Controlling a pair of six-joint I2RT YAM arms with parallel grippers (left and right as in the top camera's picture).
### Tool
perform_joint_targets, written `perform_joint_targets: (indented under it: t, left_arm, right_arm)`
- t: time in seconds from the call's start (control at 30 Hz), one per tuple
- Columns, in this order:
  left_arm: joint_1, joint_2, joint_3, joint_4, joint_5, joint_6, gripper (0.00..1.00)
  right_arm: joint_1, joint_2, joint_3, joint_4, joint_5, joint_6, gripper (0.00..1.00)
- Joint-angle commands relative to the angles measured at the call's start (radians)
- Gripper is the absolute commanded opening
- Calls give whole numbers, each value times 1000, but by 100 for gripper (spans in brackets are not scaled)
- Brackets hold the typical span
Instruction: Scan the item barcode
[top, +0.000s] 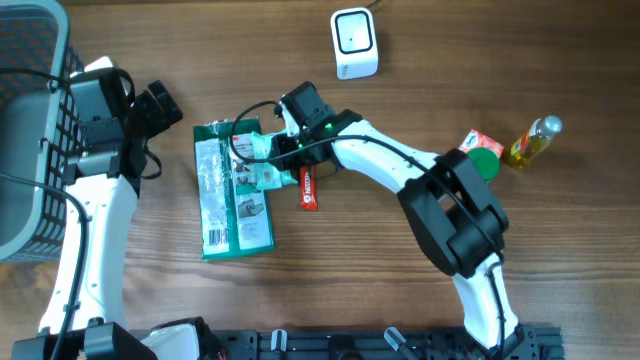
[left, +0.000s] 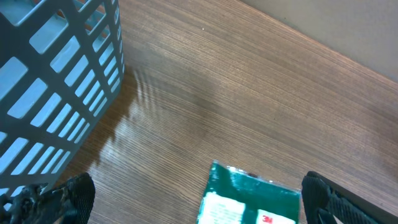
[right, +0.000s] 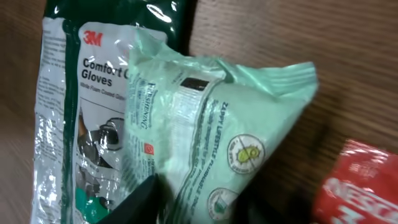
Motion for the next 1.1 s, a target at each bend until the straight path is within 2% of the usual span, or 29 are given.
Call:
perform_joint_targets:
  t: [0.0,0.07,0.23,0.33,0.47,0.57,0.73,0.8,0.87,0.9,0.97,1.07]
  left_arm:
    - [3,-9,11,3,-6,9,100]
    - [3,-9,11,3,-5,8,100]
    - [3,-9,11,3,-6,8,100]
    - [3,-9,11,3,-6,8,100]
    - [3,-9,11,3,-6,8,100]
    - [3,-9,11,3,-6,9,100]
    - [3,-9,11,3,-6,9,100]
    - [3,-9,11,3,-6,8,100]
    - [3,-9,11,3,-6,9,100]
    - [3,-9,11,3,-6,8,100]
    - [3,-9,11,3,-6,9,100]
    - [3,-9,11,3,-6,9,100]
  right_arm:
    - [9,23,14,-1,-39,17,9]
    - [-13,-15,30,-1,-40,13,5]
    - [-123,-235,54,-59,-28,0,4]
    - [-208,-313,54,-183,-4,-5,4]
    - [-303,-317,23,-373,-4,-112,4]
    - [-313,-317,-91,-368,4,-132,4]
    - [-313,-317,-308,-192,3,-130,5]
    - [-313,-317,-354,-128,4,-131,12]
    - [-314,-317,-357,-99,17,-132,48]
    - [-315,-322,-349,-98,24,-131,59]
    - [-333,-337,-294,-137,25,-132,67]
    - [-362,-363,-186,-237,24,-132,68]
